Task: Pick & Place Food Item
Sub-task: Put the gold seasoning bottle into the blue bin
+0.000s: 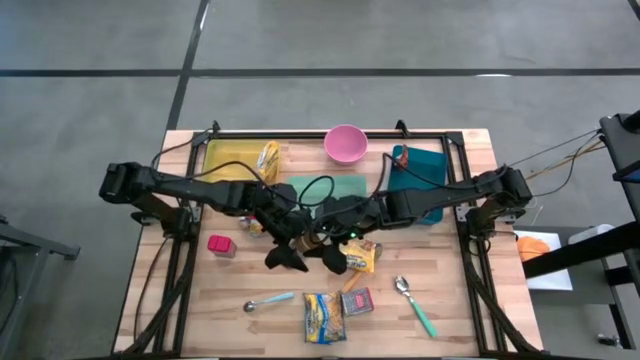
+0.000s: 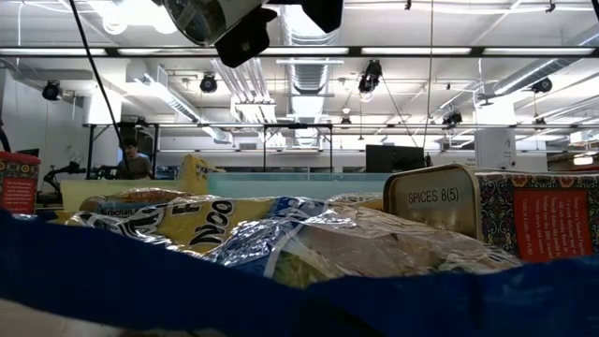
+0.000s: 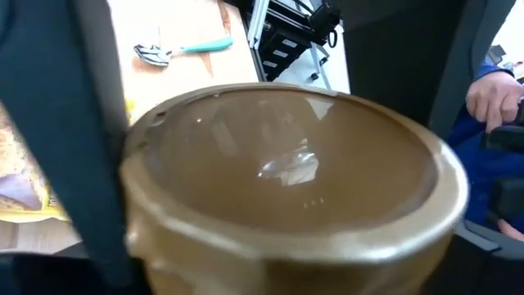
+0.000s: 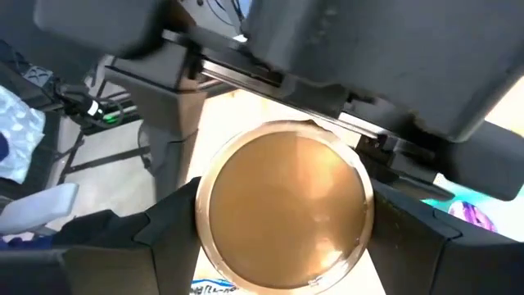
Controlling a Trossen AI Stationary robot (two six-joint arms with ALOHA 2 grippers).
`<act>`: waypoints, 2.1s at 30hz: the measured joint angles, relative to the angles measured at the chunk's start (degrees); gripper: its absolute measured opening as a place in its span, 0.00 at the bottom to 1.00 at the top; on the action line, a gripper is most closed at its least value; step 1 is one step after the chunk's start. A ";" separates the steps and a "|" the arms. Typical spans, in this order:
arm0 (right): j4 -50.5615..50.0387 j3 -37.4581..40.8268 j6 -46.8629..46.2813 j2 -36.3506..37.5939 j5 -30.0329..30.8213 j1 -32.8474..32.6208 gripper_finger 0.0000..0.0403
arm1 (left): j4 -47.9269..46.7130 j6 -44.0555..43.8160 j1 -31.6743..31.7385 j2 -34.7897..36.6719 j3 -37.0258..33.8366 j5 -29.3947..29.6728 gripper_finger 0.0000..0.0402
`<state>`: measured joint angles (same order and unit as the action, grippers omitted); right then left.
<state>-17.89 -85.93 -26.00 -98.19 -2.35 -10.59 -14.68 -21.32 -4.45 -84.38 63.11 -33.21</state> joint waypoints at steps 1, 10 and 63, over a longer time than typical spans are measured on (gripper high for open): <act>-0.08 -0.04 -0.35 0.06 -0.10 -0.02 0.67 | 0.01 0.00 0.00 0.02 0.00 -0.05 0.85; -1.13 -0.22 -2.38 0.29 0.04 -0.19 0.67 | -3.57 -0.15 1.35 2.05 0.00 -0.22 0.74; -4.05 0.17 -3.47 2.17 1.70 -0.70 0.67 | -6.15 -3.72 3.13 6.67 -0.11 3.00 0.97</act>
<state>-21.94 -85.76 -29.47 -96.03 -0.65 -11.29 -20.84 -25.04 -1.32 -77.71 63.00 -30.21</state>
